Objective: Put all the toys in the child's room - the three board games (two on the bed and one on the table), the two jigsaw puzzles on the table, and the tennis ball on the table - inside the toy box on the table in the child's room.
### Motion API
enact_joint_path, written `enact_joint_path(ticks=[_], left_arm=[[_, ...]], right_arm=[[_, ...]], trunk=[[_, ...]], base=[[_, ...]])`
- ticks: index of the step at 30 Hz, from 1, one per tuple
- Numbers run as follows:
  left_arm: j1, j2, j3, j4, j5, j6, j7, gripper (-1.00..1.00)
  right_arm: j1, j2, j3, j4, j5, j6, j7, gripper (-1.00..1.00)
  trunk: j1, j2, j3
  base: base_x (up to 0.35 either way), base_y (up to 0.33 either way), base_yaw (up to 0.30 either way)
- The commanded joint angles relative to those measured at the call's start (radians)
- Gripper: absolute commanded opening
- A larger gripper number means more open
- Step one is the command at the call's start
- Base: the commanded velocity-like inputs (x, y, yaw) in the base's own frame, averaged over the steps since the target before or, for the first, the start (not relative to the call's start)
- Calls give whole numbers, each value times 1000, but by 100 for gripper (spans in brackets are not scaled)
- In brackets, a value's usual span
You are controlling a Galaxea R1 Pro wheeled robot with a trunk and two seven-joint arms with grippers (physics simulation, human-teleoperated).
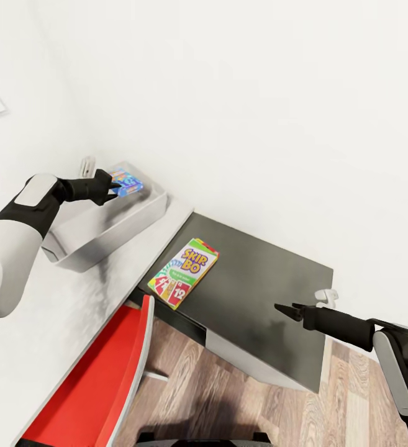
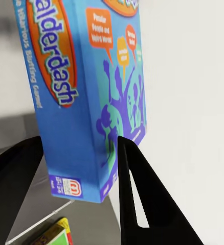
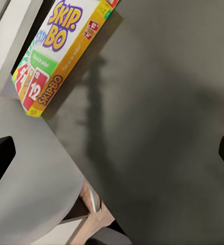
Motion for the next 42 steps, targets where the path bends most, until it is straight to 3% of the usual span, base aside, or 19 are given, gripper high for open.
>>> enact_joint_path(ticks=[1,29,42], left_arm=[[-1,1,-6,-1,12,0,7,-100],[-2,6,-4,-1,12,-1,6,-100],[-46,22,-5,-5,9,-1,-15,-100]], right_arm=[[-1,0,-1,0,1,4,4,100],[-1,1,-1,0,1,3,4,100],[-2,3,4,0,1,1,4,100]], trunk=[[0,-2,-3],[0,-2,-48],[0,-2,-69]], base=[[0,0,0],[0,0,0],[0,0,0]])
